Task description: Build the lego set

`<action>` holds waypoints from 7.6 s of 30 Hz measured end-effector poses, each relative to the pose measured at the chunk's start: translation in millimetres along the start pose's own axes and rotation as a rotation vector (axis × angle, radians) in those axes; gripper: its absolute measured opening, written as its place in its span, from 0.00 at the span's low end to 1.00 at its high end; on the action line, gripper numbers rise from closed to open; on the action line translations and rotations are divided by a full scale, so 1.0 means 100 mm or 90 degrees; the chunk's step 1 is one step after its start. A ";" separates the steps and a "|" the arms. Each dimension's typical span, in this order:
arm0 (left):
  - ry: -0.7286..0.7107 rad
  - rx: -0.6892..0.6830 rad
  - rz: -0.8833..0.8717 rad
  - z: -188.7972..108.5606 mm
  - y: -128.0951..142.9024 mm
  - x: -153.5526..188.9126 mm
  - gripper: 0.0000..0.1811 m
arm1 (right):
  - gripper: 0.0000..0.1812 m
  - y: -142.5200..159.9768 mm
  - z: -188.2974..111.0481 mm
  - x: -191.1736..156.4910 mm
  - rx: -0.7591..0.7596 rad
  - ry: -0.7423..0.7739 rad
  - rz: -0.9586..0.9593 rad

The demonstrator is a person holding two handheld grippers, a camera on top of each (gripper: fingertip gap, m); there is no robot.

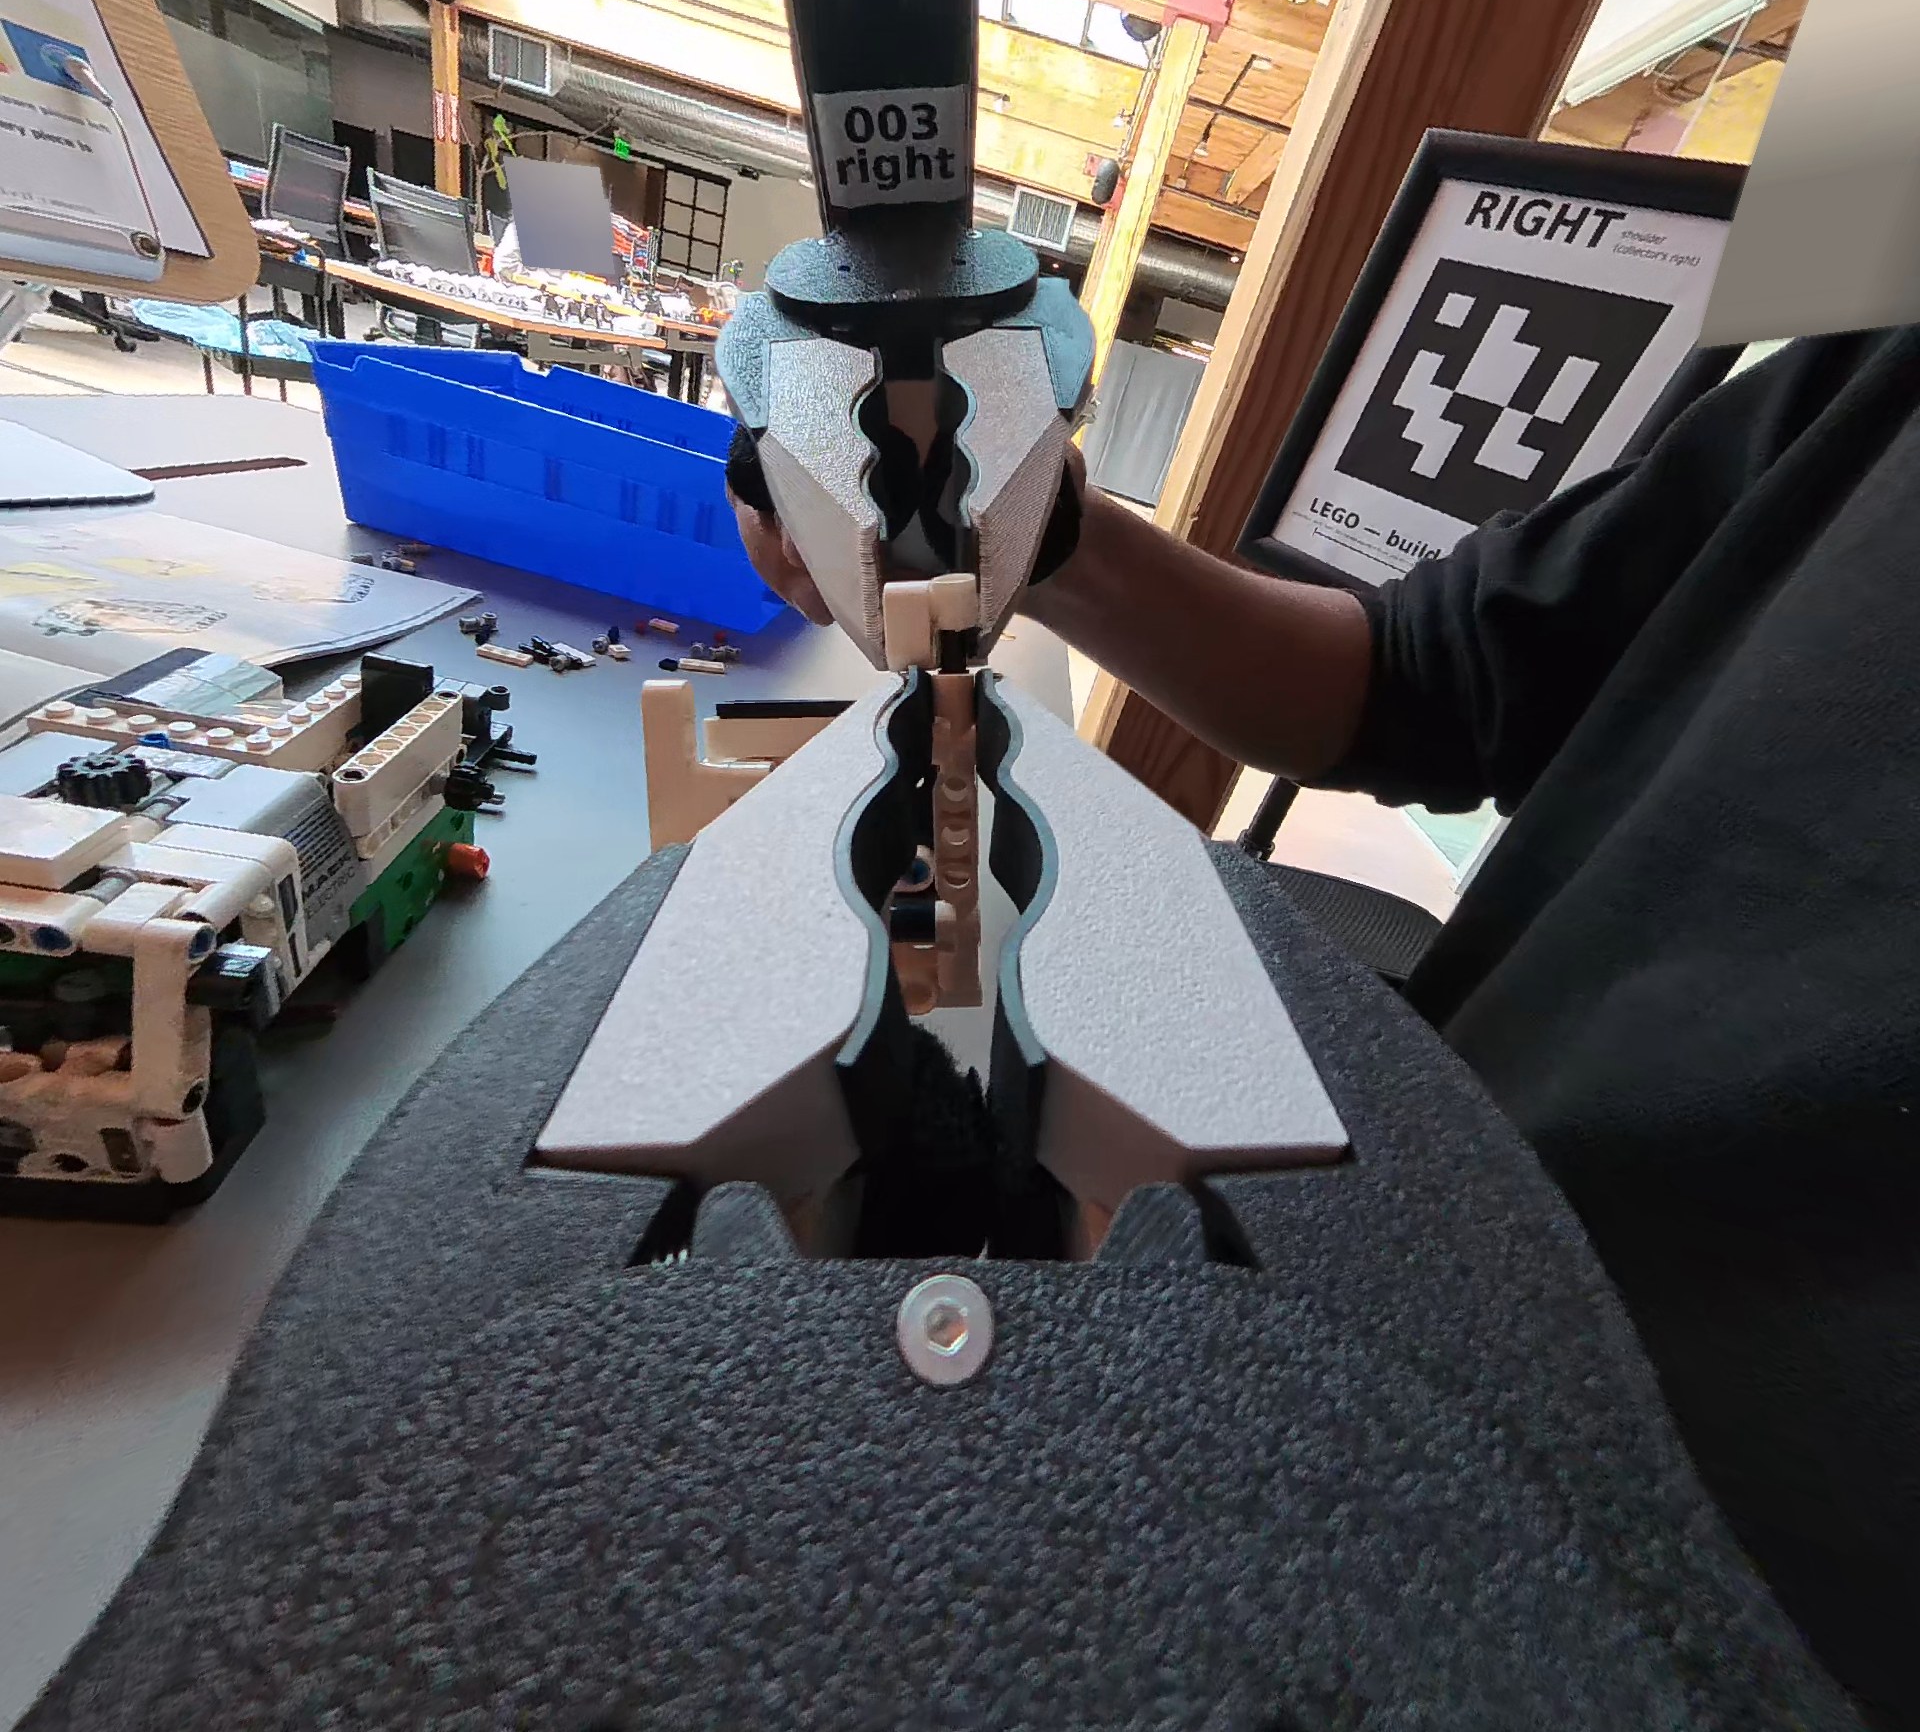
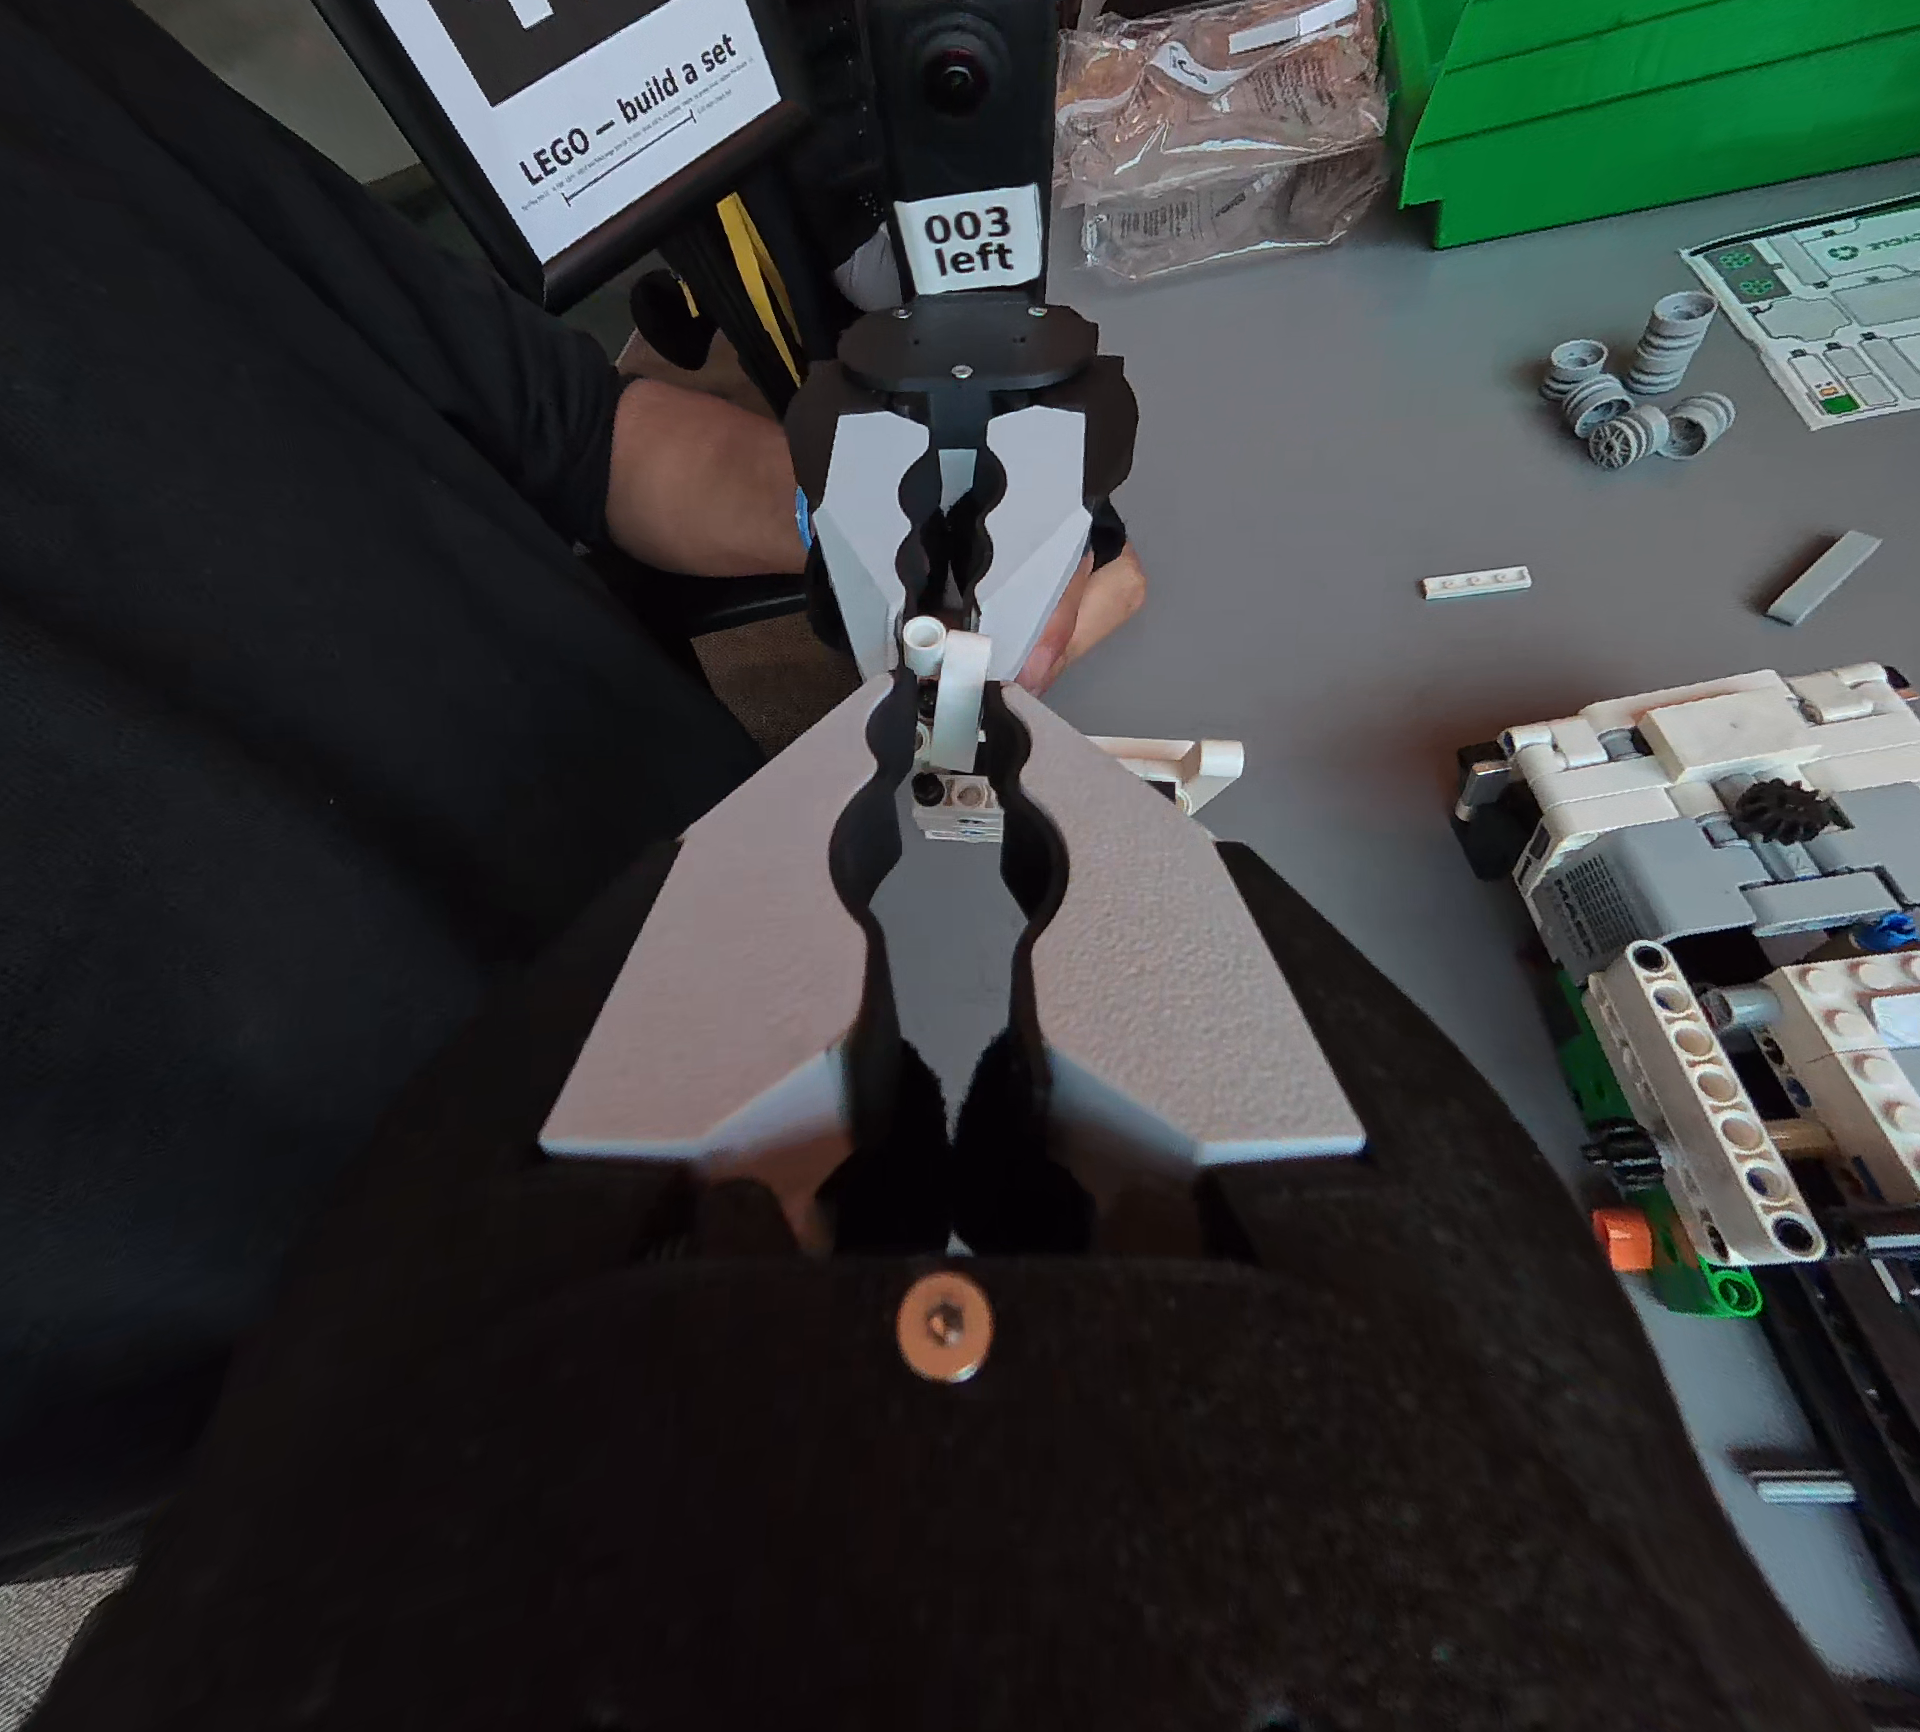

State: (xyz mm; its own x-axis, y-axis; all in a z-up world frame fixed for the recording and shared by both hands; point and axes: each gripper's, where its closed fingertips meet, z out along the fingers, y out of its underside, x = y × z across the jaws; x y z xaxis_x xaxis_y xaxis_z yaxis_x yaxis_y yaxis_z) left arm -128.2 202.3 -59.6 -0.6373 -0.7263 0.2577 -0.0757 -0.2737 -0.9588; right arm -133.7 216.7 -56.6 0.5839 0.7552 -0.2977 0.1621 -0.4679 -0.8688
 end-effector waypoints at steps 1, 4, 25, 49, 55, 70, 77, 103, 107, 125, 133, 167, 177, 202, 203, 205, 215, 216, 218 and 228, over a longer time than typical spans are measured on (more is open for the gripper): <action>0.002 0.001 -0.002 0.00 0.00 0.00 0.04 | 0.06 0.00 0.00 0.00 0.003 0.000 -0.001; 0.005 0.005 -0.015 -0.01 0.00 -0.01 0.04 | 0.06 -0.02 0.00 0.02 0.027 0.008 -0.005; -0.054 -0.016 -0.005 -0.07 0.08 -0.17 0.03 | 0.04 0.11 -0.01 0.21 0.085 0.121 0.031; -0.354 -0.117 0.517 -0.04 -0.03 -0.20 0.03 | 0.04 0.04 -0.06 0.33 0.331 0.271 0.253; -0.364 -0.169 0.632 0.00 -0.02 -0.15 0.03 | 0.04 0.06 -0.06 0.30 0.287 0.333 0.183; -0.237 -0.044 0.390 -0.03 -0.18 -0.02 0.03 | 0.05 -0.11 -0.14 0.16 0.314 0.303 0.001; -0.220 -0.048 0.377 -0.06 -0.15 -0.02 0.03 | 0.05 -0.08 -0.11 0.15 0.231 0.315 -0.034; -0.059 -0.104 0.200 -0.08 0.07 0.09 0.04 | 0.04 0.08 -0.03 0.00 -0.165 0.234 -0.355; 0.071 -0.067 0.068 -0.13 -0.03 0.22 0.04 | 0.03 -0.03 -0.02 -0.16 -0.090 0.155 -0.322; -0.016 -0.098 0.117 -0.11 -0.09 -0.01 0.04 | 0.13 0.06 -0.05 0.07 0.047 0.133 0.014; -0.039 -0.116 0.164 -0.07 0.00 -0.03 0.04 | 0.05 0.11 -0.02 0.10 0.106 0.081 0.156; -0.363 -0.344 0.559 -0.04 0.59 -0.57 0.11 | 0.04 0.60 0.02 0.45 0.109 0.312 0.366; -0.356 -0.346 0.612 -0.02 0.62 -0.54 0.11 | 0.04 0.64 0.01 0.41 0.082 0.310 0.315; -0.120 -0.373 0.252 0.00 0.61 -0.27 0.11 | 0.04 0.47 0.03 0.21 -0.194 0.230 -0.044; -0.120 -0.378 0.246 0.00 0.62 -0.26 0.11 | 0.04 0.47 0.04 0.20 -0.200 0.228 -0.051; -0.121 -0.391 0.235 0.01 0.64 -0.26 0.11 | 0.04 0.48 0.05 0.20 -0.218 0.229 -0.058; -0.099 -0.383 0.140 -0.01 0.59 -0.22 0.10 | 0.04 0.44 0.06 0.18 -0.209 0.209 -0.079; -0.096 -0.380 0.134 -0.01 0.58 -0.21 0.10 | 0.04 0.44 0.06 0.18 -0.202 0.201 -0.075; -0.098 -0.372 0.137 -0.01 0.56 -0.21 0.10 | 0.04 0.43 0.06 0.17 -0.181 0.178 -0.063; -0.064 -0.334 -0.002 0.00 0.56 -0.18 0.09 | 0.04 0.44 0.08 0.19 -0.104 0.119 0.056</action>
State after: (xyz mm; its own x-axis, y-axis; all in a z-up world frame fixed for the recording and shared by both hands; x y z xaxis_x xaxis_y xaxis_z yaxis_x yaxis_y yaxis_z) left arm -120.5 200.0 -117.8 -0.5611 -0.7902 0.2464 -0.4671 0.0566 -0.8824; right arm -121.9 214.1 -103.5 0.7362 0.6174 -0.2771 0.2221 -0.6072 -0.7629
